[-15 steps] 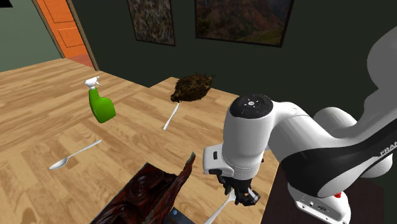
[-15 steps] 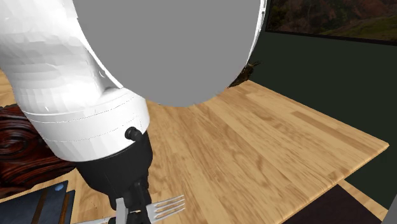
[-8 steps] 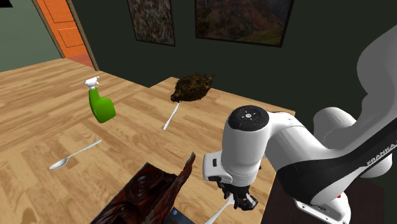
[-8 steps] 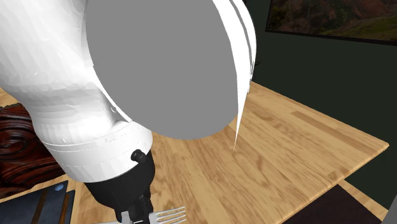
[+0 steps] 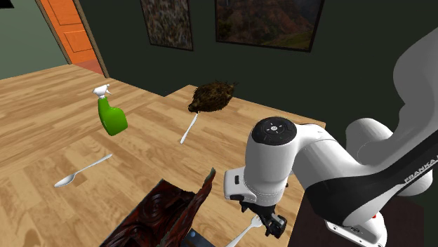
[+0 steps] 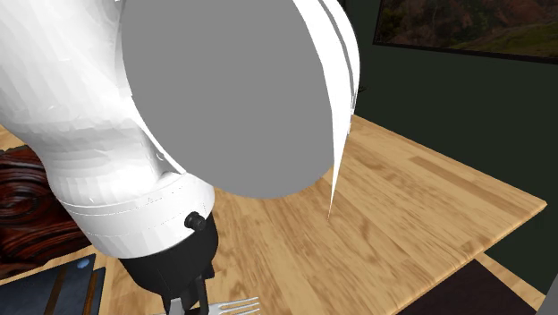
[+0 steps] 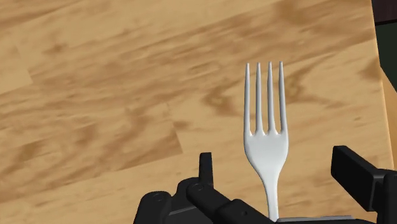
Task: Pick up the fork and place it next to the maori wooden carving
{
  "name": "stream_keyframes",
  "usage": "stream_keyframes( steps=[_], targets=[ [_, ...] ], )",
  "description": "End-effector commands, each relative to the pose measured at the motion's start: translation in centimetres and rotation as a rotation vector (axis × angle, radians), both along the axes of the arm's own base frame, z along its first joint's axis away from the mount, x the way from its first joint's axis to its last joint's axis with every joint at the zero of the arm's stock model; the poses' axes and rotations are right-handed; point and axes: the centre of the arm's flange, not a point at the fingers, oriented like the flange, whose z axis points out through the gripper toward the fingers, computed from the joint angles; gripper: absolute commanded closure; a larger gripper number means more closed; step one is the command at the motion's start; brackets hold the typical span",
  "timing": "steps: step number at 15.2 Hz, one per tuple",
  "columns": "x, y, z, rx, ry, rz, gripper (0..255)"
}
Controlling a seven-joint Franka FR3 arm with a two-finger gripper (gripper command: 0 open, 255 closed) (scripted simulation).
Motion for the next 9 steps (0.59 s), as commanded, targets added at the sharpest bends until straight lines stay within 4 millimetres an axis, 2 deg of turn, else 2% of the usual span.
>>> stream_keyframes(
  steps=[1,3,7,9],
  targets=[
    [0.0,0.0,0.0,0.0,0.0,0.0,0],
    [0.0,0.0,0.0,0.0,0.0,0.0,0],
    [-0.1,0.2,5.0,0.0,0.0,0.0,0],
    [-0.1,0.2,5.0,0.0,0.0,0.0,0]
  ],
)
